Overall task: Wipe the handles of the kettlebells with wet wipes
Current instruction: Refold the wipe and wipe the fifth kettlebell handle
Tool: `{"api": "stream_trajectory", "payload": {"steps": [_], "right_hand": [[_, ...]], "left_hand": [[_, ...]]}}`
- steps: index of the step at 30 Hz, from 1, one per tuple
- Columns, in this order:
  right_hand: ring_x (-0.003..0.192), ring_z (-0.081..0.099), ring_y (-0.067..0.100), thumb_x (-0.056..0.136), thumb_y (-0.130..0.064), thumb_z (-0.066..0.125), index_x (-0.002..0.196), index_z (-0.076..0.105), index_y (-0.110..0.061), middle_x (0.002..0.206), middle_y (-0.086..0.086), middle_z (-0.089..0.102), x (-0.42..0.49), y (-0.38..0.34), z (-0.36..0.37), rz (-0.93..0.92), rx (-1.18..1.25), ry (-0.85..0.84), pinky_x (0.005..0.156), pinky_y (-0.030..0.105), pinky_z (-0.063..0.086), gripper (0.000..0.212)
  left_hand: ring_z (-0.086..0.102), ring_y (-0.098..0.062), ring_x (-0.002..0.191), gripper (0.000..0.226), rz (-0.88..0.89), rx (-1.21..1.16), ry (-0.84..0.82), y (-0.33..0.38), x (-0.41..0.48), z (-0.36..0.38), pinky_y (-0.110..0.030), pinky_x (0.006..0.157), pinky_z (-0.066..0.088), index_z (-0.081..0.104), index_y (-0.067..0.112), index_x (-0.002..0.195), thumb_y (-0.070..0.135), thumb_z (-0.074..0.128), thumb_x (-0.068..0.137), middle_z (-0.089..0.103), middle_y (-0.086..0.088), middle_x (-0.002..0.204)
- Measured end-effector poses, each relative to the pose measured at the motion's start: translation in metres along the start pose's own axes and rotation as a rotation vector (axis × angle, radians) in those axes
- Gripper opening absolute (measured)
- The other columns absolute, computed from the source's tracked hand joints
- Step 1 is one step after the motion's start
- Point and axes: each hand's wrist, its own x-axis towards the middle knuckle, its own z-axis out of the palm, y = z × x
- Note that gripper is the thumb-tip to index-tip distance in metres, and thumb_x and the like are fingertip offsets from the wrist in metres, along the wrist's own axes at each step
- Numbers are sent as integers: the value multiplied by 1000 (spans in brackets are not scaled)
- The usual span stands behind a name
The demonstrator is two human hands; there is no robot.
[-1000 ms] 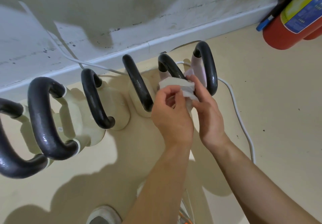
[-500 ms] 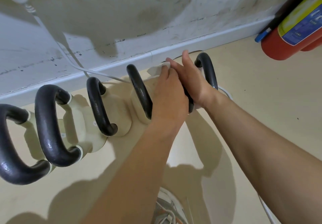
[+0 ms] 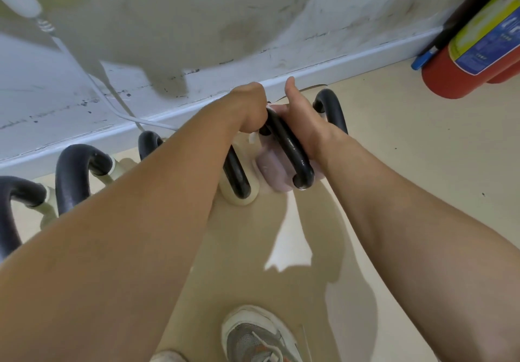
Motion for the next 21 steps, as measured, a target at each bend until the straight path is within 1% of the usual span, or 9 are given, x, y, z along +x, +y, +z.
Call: {"api": "stream_trajectory", "payload": {"steps": [2,4,6,9,12,14,15,17,21], "right_hand": [[99,58,32,97,-77,9,130,62,7,115,28,65,1,-1,0,-5,25,4,114,47,41,104],[112,60,38,96,-78,9,132,62,4,136,36,56,-1,3,-3,-45,121,-9,118,52,37,104],[120,63,41,97,-77,10,131,65,0,138,33,57,-5,5,-6,-103,226,14,115,51,43,101],[102,72,28,99,-74,12,128,66,-1,121,19,72,-10,3,-11,-167,278,74,96,39,55,96],[84,72,18,100,-71,14,125,68,-1,119,16,74,-12,1,-9,-194,255,90,81,31,56,92],[82,72,17,101,-70,15,123,69,0,125,19,71,-13,-2,-7,-193,251,108,79,28,56,90],[90,73,22,101,-70,15,125,67,0,128,19,70,-13,-3,-7,-189,249,113,86,31,58,91],[111,71,29,101,-71,13,131,64,0,129,17,70,-8,-7,-6,-171,239,107,101,37,55,92],[119,69,28,99,-75,15,133,64,-10,128,6,72,-2,-8,-1,-123,181,113,109,45,49,88]], "left_hand": [[68,-27,100,26,-30,-19,-6,0,2,-1,-38,86,58,69,9,113,4,61,89,69,-12,111],[67,-27,101,28,-78,-118,81,0,-2,2,-35,84,56,65,8,118,6,62,90,68,-12,113],[60,-24,96,30,-109,-303,236,1,-11,8,-32,75,48,62,8,122,7,58,92,63,-6,111],[60,-23,94,24,-188,-631,348,8,-29,27,-28,79,44,63,11,119,12,52,98,61,-1,97],[66,-38,104,28,-302,-1067,383,17,-43,42,-40,87,55,67,-1,116,11,50,97,70,-21,104],[65,-43,110,31,-383,-1338,380,21,-46,47,-53,96,54,63,-8,111,14,51,93,67,-28,114],[66,-40,107,30,-403,-1412,375,23,-48,48,-54,97,53,63,-4,106,19,52,91,68,-26,110],[69,-32,98,16,-441,-1477,344,26,-47,50,-49,94,55,66,14,95,24,54,91,71,-14,99],[71,-29,87,20,-430,-1431,85,27,-50,42,-43,87,59,63,11,90,19,47,99,72,-15,94]]}}
